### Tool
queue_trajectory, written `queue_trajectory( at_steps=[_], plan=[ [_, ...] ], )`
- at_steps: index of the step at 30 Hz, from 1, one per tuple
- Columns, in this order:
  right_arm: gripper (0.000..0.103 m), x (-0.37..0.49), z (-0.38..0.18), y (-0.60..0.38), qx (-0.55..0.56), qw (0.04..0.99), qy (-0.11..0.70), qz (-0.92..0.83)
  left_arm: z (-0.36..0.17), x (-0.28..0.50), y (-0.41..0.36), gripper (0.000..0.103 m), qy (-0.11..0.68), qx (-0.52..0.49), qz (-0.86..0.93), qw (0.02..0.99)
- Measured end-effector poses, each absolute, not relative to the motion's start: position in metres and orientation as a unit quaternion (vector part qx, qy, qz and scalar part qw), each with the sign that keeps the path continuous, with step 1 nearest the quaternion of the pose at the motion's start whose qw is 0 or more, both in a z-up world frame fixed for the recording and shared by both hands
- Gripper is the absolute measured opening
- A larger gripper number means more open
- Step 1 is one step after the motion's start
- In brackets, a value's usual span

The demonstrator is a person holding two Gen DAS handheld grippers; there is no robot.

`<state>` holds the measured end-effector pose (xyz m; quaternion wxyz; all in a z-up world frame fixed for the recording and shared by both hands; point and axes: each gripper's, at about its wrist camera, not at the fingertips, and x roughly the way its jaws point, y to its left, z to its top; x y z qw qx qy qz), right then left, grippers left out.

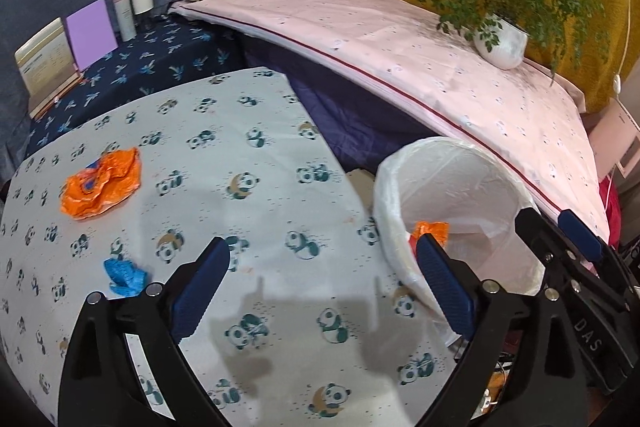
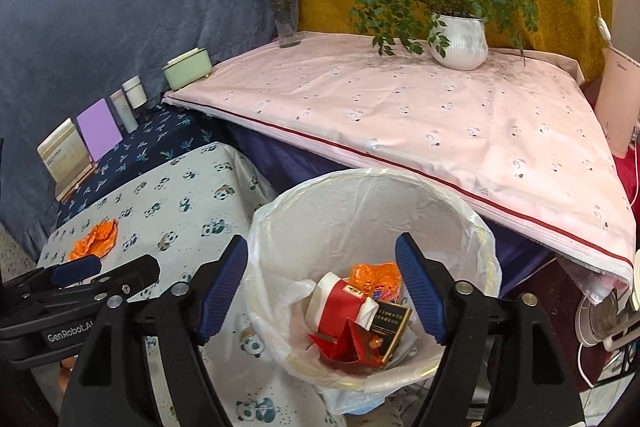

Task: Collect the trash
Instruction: 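Move both tools back over the blue tape measure and orange bag, then grasp the blue tape measure with the left tool while the right tool grasps the orange bag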

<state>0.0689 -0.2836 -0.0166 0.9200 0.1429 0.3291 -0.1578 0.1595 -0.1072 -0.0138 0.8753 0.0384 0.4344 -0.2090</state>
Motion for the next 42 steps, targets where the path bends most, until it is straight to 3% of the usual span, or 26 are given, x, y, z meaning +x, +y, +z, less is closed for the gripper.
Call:
queue_trajectory(
  at_steps=[8, 37, 42],
  plan=[
    [0.084, 0.078, -0.013, -0.253, 0.123, 0.924, 0.336, -0.137, -0.016, 0.163, -0.070, 0.090, 0.435, 0.028, -0.173, 0.883],
    [0.085, 0.124, -0.033, -0.154, 0.083, 0.923, 0.372, -0.049, -0.093, 0.203, 0.033, 0.093, 0.495, 0.010, -0.046, 0.868],
    [0.085, 0.134, -0.041, -0.141, 0.081, 0.918, 0.385, -0.041, -0.103, 0.210, 0.036, 0.089, 0.508, 0.003, -0.054, 0.860]
  ],
)
